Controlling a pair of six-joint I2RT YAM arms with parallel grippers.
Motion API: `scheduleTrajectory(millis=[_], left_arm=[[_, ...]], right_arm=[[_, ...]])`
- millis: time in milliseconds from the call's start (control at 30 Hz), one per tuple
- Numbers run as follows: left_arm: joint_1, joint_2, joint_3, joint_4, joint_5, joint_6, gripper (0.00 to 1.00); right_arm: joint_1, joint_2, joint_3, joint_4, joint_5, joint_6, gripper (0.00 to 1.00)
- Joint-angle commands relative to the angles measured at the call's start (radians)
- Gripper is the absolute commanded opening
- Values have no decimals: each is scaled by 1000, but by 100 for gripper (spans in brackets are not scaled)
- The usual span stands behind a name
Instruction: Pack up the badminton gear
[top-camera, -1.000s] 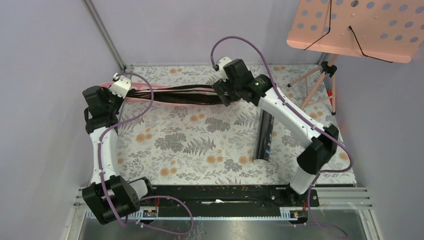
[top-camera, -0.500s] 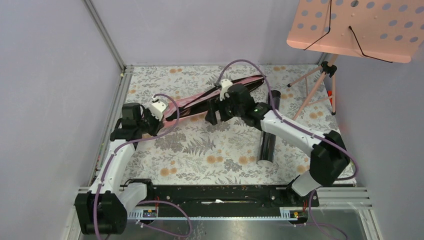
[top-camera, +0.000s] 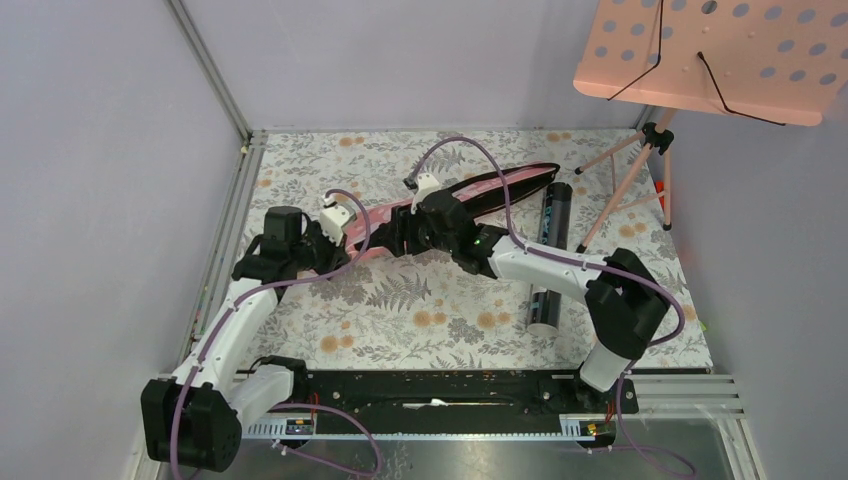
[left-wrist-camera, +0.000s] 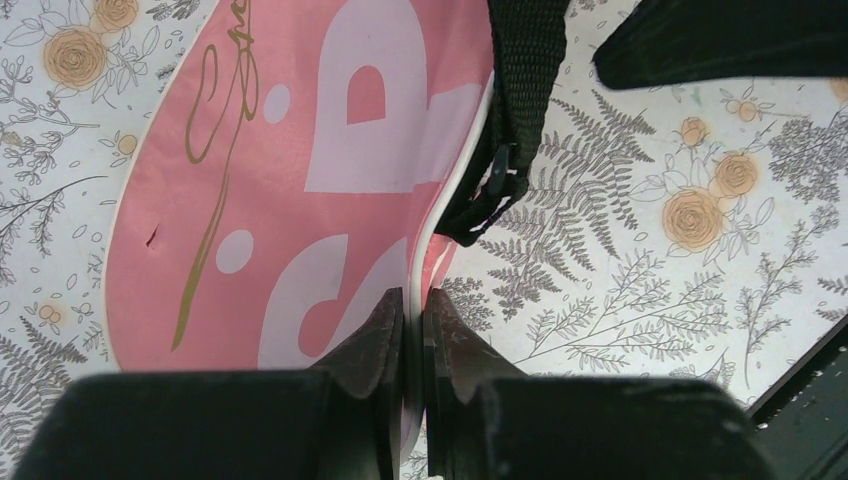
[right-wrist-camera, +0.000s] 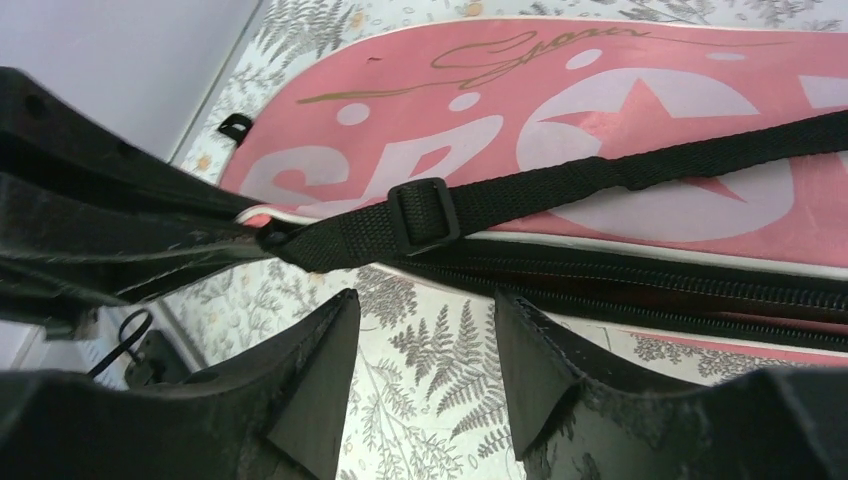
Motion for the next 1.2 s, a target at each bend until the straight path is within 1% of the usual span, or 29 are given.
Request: scheduleTrajectory(millis=[0, 100, 200, 267, 333, 467, 633, 733, 933, 1167], left_arm=[[-17, -6, 66, 37, 108, -70, 0], [-24, 3, 95, 1, 134, -89, 0], [-26, 9, 107, -14, 151, -96, 0], [-28, 8, 110, -28, 184, -92, 0], [-35, 7, 105, -30, 181, -85, 0], [-39, 14, 99, -24, 176, -89, 0], [-40, 24, 106, -15, 182, -101, 0], [-41, 29, 106, -11, 183, -101, 0], [-41, 25, 101, -5, 184, -104, 0], [-45, 32, 109, -3, 197, -112, 0]], right_arm=[[33, 28, 3, 57, 174, 6, 58], [68, 56, 31, 47, 198, -76, 57], [86, 78, 59, 45, 218, -118, 56], [90, 92, 70, 54, 236, -117, 56], [90, 95, 70, 77, 240, -112, 56], [93, 73, 36, 132, 207, -103, 56], [95, 70, 37, 150, 76, -92, 56], [96, 75, 41, 166, 35, -85, 56], [96, 70, 41, 162, 31, -84, 56], [121, 119, 103, 123, 59, -101, 56]])
